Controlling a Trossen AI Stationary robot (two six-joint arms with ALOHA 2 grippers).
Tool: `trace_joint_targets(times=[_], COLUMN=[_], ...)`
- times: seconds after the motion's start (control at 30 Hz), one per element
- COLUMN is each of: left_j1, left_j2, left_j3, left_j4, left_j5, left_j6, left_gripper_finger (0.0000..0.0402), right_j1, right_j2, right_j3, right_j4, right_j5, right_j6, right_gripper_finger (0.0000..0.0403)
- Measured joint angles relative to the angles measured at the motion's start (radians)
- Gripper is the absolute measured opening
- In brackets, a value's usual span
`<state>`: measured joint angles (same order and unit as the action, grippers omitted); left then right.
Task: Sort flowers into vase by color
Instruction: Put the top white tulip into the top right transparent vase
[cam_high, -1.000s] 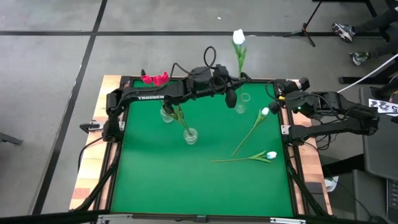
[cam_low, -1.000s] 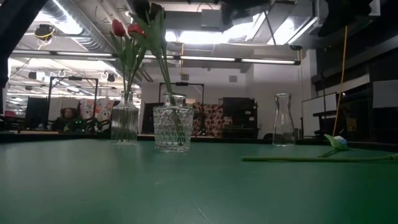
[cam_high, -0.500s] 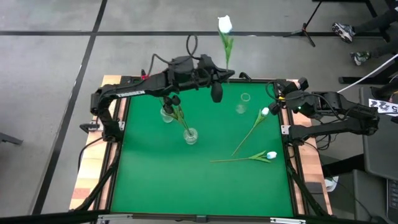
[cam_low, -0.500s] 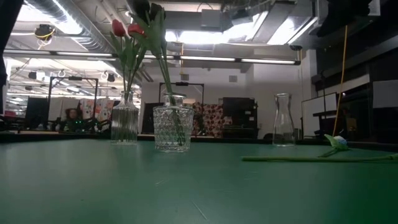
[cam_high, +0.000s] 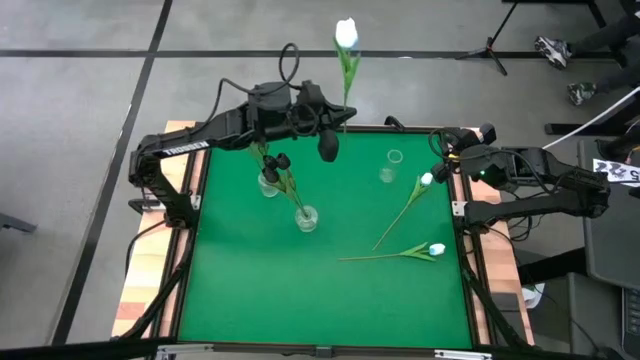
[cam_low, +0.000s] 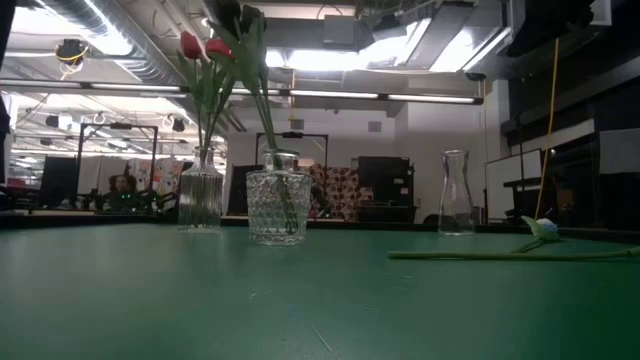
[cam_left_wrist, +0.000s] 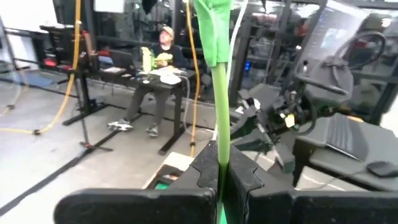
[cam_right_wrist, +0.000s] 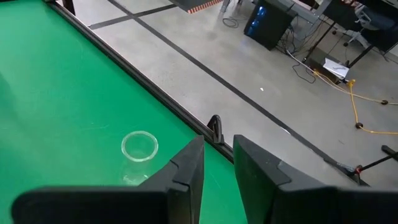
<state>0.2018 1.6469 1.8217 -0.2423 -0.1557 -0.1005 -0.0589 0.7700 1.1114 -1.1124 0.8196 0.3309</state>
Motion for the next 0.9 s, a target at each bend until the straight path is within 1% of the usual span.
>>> trace_joint_targets(times=[0.2,0.47,0.63,0.9], left_j1=[0.0,0.0,-0.005,-0.017], left_j2=[-0.022,-0.059,-0.087,-0.094], left_j3=[0.0,0.0,0.0,0.0], left_j4=[-0.039,-0.104,-0.149,-0.143], left_j5=[-0.044,-0.061,-0.108,-0.123], left_j6=[0.022,0.024,0.021,0.002], left_gripper_finger=[0.0,0.0,0.0,0.0], right_j1=[0.0,0.0,0.0,0.0], right_j2=[0.0,0.0,0.0,0.0], right_j3=[0.0,0.0,0.0,0.0], right_j4=[-0.003,-0.005,-0.005,-0.004], right_j5=[0.0,0.0,-0.002,-0.004], right_j6=[0.0,0.0,-0.014,-0.037], right_gripper_finger=[0.0087,0.0087,0.0087,0.0087])
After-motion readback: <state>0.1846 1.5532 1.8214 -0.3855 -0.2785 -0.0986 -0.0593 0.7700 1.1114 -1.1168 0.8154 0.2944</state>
